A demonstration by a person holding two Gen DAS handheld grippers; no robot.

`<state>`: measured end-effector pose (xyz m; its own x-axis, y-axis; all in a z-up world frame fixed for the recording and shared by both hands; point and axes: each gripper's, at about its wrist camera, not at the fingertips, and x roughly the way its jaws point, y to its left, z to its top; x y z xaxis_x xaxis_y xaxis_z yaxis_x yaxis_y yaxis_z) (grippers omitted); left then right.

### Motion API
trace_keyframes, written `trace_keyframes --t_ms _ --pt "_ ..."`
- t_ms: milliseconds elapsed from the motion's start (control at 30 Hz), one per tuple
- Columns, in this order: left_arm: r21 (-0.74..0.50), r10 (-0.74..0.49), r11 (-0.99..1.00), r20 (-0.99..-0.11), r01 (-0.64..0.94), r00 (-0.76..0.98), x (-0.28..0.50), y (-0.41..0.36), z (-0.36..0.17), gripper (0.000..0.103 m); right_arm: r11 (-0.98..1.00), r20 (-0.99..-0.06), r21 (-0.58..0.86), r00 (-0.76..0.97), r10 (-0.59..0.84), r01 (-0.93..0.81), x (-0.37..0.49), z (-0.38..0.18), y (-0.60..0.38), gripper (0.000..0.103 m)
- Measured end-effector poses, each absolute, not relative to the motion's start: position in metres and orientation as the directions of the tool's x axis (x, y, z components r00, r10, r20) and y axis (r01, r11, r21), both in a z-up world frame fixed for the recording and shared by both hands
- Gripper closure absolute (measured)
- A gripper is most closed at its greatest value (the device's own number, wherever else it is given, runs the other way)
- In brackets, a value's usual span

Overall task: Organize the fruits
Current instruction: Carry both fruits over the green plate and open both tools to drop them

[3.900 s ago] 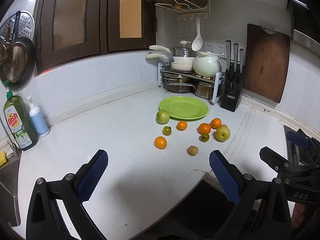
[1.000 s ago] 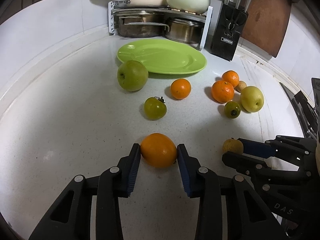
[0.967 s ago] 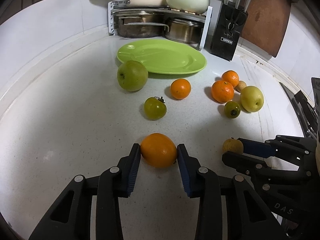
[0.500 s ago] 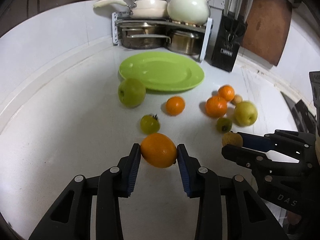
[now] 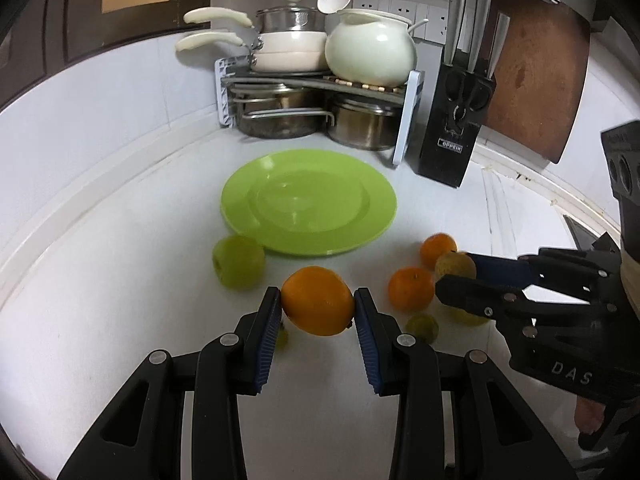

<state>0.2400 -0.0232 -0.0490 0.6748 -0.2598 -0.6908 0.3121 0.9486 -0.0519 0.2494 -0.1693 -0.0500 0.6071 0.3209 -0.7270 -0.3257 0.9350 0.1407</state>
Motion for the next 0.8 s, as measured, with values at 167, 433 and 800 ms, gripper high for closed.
trace_keyframes --t_ms 167,433,800 --pt "-0.033 -0.250 0.947 -0.697 0.319 0.672 0.262 -0.029 -0.044 0.066 0.929 -0.726 0.112 0.610 0.319 -0.352 0.275 -0.045 -0.171 0.075" --pt "-0.024 -0.248 0.942 -0.721 0.335 0.647 0.307 -0.033 -0.043 0.066 0.917 -0.754 0.093 0.574 0.320 -0.389 0.325 -0.042 -0.172 0.075" --pt "-0.050 -0.248 0.940 -0.778 0.336 0.577 0.362 -0.039 -0.055 0.066 0.896 -0.818 0.092 0.481 0.317 -0.434 0.386 -0.060 -0.168 0.075"
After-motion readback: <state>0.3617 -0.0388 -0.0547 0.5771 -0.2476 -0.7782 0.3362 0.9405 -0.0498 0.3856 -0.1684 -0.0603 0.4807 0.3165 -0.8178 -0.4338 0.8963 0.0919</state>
